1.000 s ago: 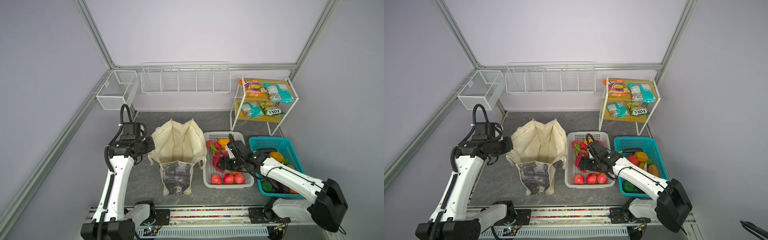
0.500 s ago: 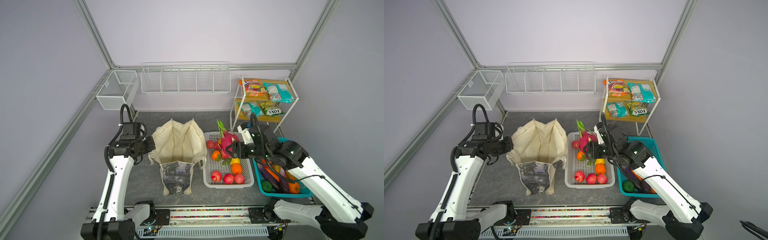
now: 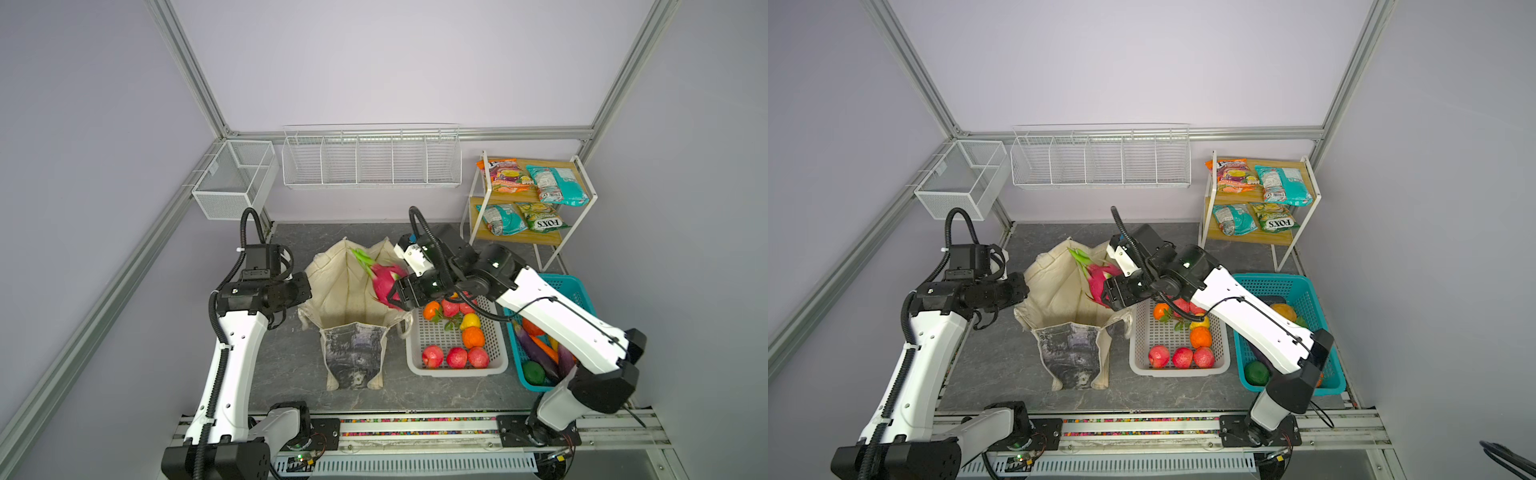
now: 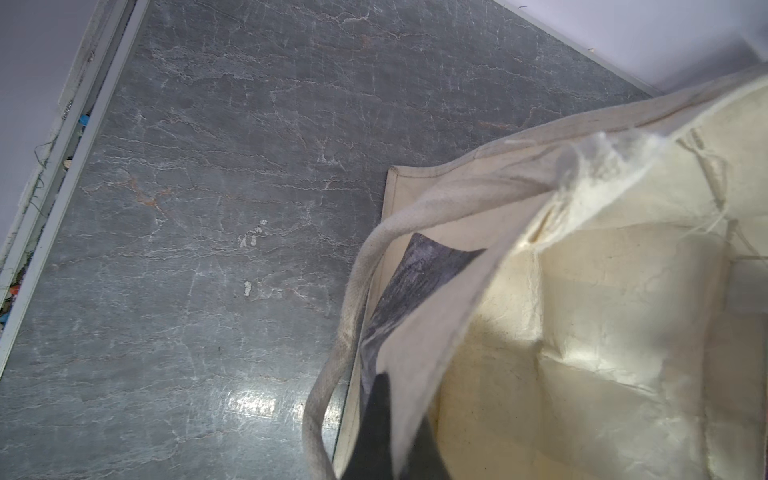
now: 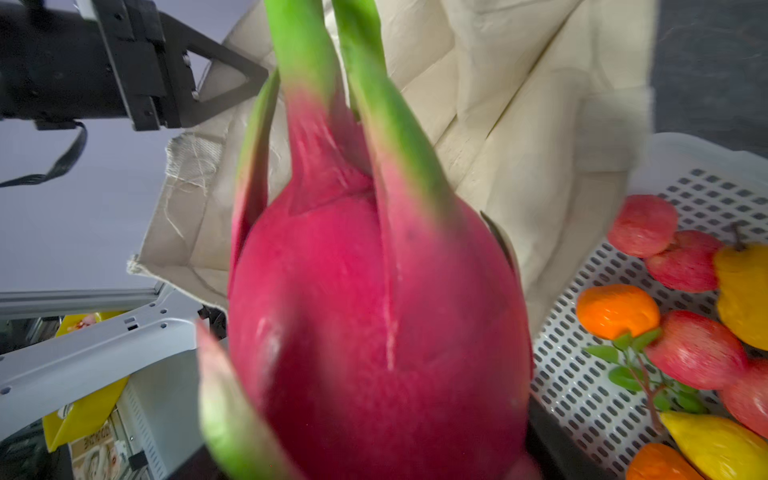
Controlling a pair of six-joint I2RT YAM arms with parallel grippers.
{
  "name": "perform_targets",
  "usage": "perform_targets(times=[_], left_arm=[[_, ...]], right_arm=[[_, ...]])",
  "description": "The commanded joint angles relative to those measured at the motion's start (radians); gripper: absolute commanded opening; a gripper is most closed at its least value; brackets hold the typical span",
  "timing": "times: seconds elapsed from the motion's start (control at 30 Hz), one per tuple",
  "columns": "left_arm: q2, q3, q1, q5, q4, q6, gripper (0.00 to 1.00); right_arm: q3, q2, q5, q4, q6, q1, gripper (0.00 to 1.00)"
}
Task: Place the food into the grocery bag and tie it
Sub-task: 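Lift the dragon fruit with the right gripper and carry it over the tote, then lower the dragon fruit into the tote and open the right gripper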
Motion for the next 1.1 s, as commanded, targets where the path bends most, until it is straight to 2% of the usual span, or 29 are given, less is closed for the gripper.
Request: perform_targets(times=[0.0,0.3,0.6,0.9,1.07], left_arm=[[0.001,-0.001,0.008,0.02,0.019,-0.009,0.0],[-0.007,0.005,0.007,0.026,0.02,-0.013,0.0],[-0.01,0.012,0.008,0.027,0.025,-0.014,0.0],[-0.01,0.013,0.008,0.041,0.025,-0.017,0.0],[-0.01,0.005,0.008,0.046,0.032,-0.018,0.0]], right_arm=[[0.073,0.061,-0.077,0.014,-0.053,0.01,0.62],[0.165,0.236,-0.131,-0.046,-0.07,0.021,0.61],[0.232,0.336,-0.062,-0.165,-0.089,0.022,0.6],[0.516,0.53,0.019,-0.33,-0.101,0.046,0.61],[0.59,0.599,0.017,-0.33,-0.089,0.068,0.62]])
